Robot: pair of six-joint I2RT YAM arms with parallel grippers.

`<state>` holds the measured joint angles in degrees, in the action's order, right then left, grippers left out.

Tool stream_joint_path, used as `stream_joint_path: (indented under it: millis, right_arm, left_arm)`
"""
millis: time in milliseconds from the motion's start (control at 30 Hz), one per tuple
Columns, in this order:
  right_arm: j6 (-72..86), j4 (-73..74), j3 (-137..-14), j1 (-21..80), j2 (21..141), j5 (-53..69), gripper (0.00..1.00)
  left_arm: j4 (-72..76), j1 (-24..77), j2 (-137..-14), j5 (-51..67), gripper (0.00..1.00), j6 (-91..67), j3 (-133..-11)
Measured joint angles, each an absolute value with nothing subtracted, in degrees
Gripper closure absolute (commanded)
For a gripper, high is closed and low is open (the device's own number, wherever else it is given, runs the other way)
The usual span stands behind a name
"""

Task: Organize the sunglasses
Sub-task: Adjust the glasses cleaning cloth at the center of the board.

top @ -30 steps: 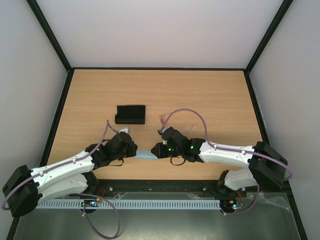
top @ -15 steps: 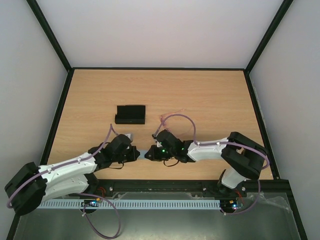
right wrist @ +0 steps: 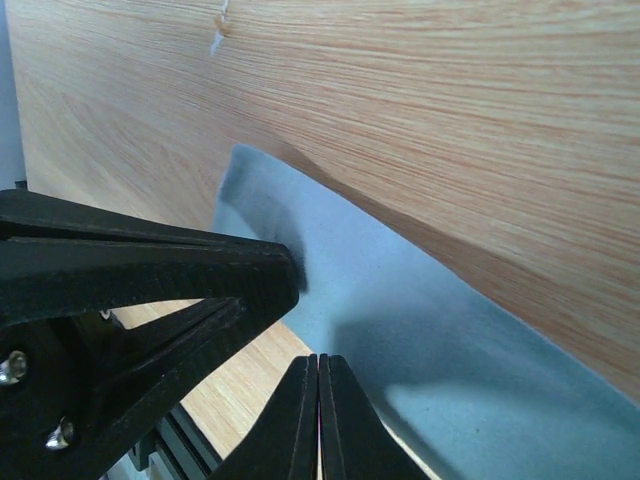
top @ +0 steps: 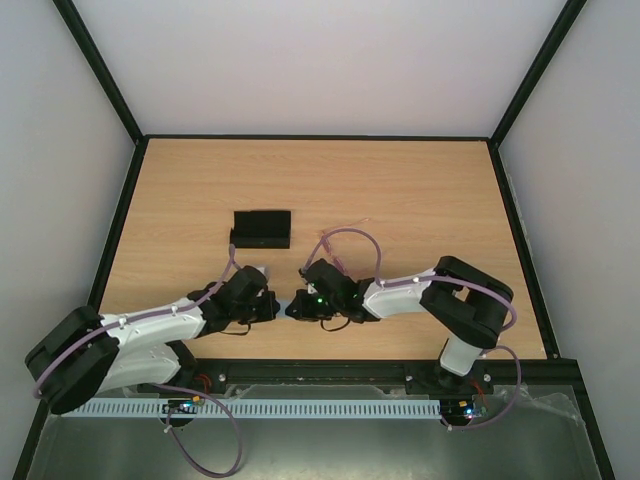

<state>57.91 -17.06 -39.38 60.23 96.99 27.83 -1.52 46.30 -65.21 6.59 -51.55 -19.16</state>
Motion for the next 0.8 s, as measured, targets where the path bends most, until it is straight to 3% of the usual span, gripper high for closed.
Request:
stream_joint_path:
  millis: [500,800]
  right_arm:
    - [57.3,-17.2,-39.4,60.2,99.4,26.9,0.97]
    - [55.4,-13.6,-39.9,60.2,93.8,25.6,0.94]
  left_arm:
    - [0.0,46.2,-66.9,5.8,0.98,-51.4,-18.6]
    - [-7.3,46.2,-59.7,4.0,0.98,-51.1,-22.5]
